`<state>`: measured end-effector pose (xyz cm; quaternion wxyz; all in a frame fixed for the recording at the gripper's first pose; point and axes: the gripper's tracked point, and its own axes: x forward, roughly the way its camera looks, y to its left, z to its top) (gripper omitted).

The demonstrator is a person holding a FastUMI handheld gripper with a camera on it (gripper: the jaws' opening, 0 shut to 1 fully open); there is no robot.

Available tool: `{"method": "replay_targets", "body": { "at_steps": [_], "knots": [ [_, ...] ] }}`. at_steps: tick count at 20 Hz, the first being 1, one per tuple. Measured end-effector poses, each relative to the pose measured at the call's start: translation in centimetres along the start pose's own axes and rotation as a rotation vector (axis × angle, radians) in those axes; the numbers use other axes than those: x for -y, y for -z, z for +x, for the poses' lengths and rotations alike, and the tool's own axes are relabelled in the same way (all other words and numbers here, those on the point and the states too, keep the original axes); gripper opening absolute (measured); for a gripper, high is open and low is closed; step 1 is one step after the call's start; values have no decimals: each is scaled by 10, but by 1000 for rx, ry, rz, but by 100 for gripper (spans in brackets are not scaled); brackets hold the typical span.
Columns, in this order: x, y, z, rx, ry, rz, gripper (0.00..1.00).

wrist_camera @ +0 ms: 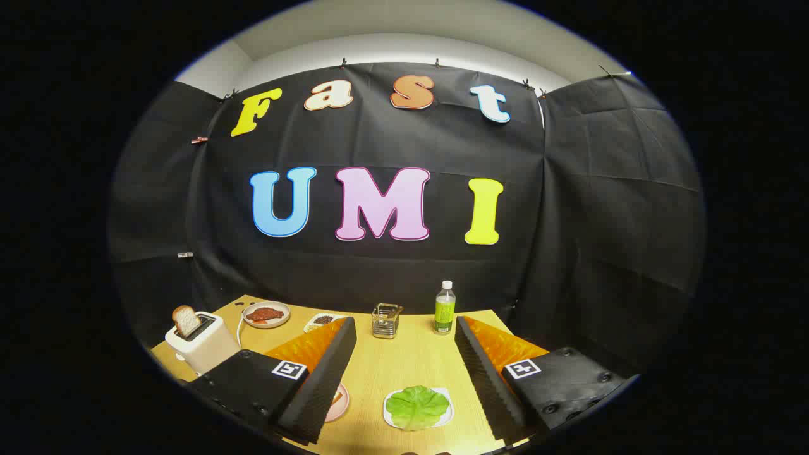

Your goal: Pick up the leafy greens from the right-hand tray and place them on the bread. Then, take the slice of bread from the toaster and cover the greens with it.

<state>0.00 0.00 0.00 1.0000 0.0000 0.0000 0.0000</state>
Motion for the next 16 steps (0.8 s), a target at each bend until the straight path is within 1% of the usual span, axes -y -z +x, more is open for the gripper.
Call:
{"method": "replay_targets", "body": {
  "at_steps": [6, 16],
  "knots": [
    [-10, 2, -2, -6, 4, -12, 98],
    [-25, 2, -10, -16, 93, 7, 97]
  ]
}}
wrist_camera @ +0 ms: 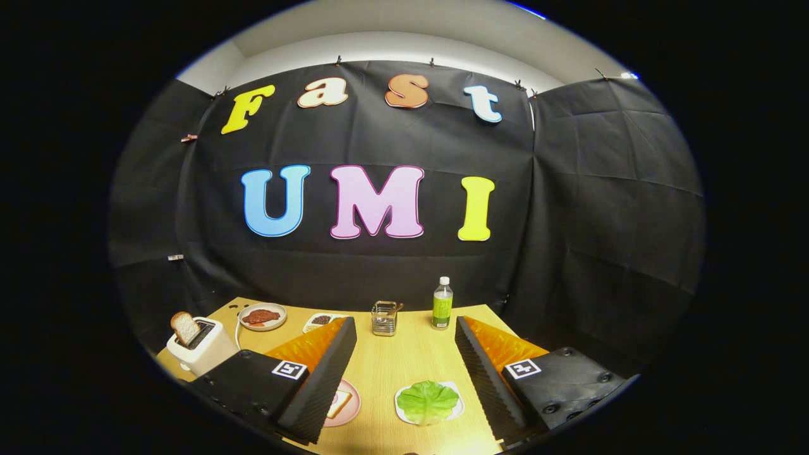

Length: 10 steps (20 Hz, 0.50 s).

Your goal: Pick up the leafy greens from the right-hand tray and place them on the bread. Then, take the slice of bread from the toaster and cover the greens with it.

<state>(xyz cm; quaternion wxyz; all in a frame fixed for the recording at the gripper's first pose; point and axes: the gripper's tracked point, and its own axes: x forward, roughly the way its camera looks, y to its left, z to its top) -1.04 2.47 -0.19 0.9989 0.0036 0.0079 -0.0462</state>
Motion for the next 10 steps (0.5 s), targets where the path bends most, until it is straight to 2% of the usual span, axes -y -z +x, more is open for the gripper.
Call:
{"method": "replay_targets", "body": {
  "at_steps": [6, 10],
  "knots": [
    [-2, 6, 3, -22, -2, -16, 98],
    [2, 32, 22, -81, -31, 1, 97]
  ]
}}
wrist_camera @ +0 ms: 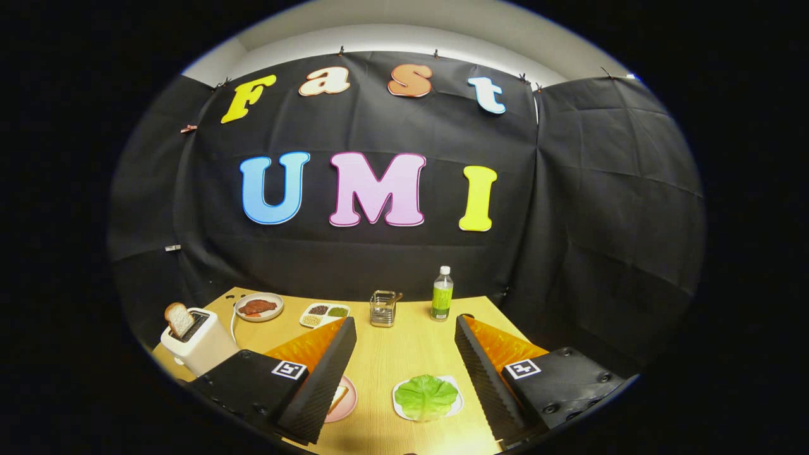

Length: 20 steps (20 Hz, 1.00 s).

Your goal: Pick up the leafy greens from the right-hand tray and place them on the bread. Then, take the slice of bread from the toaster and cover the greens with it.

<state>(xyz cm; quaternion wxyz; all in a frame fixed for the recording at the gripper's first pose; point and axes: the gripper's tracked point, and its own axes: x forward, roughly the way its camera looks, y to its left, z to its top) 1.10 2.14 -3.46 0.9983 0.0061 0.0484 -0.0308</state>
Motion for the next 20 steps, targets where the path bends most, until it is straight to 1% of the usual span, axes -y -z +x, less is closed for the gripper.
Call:
{"method": "replay_targets", "body": {
  "at_steps": [4, 10, 20],
  "knots": [
    [9, 43, 27, -113, -25, 13, 98],
    [25, 124, 58, -328, -53, 6, 98],
    [44, 255, 97, -647, -61, 20, 98]
  ]
}}
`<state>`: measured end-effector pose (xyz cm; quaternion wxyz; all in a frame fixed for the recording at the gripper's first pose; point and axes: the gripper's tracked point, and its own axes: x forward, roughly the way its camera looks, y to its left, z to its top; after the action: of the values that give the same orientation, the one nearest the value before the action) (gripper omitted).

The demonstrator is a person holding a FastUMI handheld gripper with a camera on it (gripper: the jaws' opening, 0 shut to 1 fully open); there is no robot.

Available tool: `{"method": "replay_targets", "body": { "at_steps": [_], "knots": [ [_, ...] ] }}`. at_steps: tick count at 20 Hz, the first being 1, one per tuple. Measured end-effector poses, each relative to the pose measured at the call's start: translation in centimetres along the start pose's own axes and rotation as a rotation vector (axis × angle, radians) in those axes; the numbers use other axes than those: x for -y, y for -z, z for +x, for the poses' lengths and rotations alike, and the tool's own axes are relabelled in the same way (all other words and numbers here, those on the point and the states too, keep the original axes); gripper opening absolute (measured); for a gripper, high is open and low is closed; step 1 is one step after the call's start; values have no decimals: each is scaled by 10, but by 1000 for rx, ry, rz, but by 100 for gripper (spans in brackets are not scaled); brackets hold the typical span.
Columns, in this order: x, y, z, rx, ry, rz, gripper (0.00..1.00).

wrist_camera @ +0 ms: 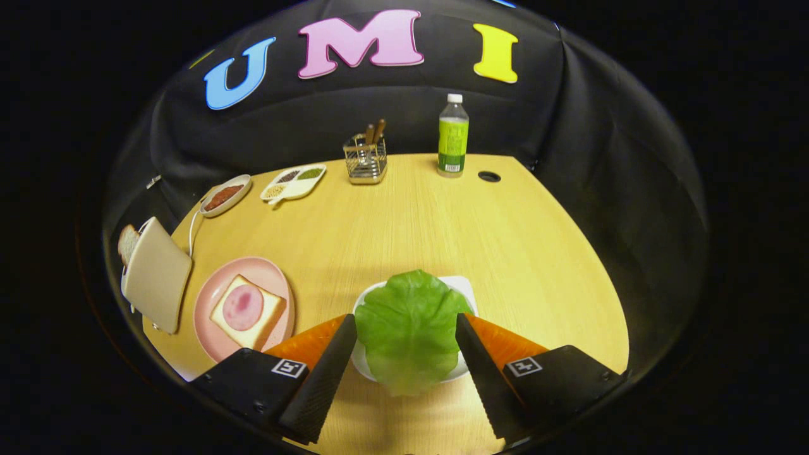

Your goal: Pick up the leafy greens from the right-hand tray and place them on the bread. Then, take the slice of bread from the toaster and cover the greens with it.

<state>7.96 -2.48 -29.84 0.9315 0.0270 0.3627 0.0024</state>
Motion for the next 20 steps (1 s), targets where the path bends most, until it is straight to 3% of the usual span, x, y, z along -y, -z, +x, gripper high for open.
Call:
{"method": "replay_targets", "body": {
  "at_steps": [10, 13, 16, 18, 20],
  "knots": [
    [11, 30, 33, -131, 22, -4, 98],
    [11, 29, 33, -137, 27, -19, 86],
    [10, 29, 36, -133, 20, -32, 82],
    [8, 27, 36, -129, 17, -44, 59],
    [8, 28, 34, -136, 4, -48, 55]
  ]
}}
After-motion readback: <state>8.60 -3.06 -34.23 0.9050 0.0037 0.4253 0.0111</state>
